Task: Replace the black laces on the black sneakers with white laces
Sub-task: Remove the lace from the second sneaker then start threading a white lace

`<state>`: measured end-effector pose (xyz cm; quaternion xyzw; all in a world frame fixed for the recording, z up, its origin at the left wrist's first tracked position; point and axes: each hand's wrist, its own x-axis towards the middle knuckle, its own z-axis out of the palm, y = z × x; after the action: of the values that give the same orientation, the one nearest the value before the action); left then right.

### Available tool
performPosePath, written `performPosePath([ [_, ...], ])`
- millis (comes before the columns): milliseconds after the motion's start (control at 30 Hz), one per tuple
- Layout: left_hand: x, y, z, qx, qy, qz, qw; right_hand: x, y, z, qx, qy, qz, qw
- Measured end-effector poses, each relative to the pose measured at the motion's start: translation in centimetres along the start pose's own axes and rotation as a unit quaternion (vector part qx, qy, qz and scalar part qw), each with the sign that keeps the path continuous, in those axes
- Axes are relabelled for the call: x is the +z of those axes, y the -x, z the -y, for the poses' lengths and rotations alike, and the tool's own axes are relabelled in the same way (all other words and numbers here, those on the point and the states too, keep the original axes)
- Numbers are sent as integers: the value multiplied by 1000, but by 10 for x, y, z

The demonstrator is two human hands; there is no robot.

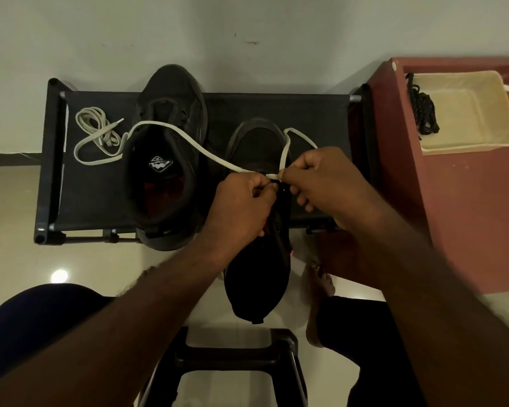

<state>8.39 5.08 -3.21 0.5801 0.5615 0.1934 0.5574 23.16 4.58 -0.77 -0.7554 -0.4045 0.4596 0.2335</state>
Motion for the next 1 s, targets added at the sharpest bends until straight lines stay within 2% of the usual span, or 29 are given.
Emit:
performPosePath([
  [467, 0, -1, 1, 0, -3, -5, 1000, -7, 5, -1, 19, 53, 87, 995],
  [1000, 2, -5, 2, -9, 0, -20, 1000, -8, 5, -3, -26, 81, 100, 991],
])
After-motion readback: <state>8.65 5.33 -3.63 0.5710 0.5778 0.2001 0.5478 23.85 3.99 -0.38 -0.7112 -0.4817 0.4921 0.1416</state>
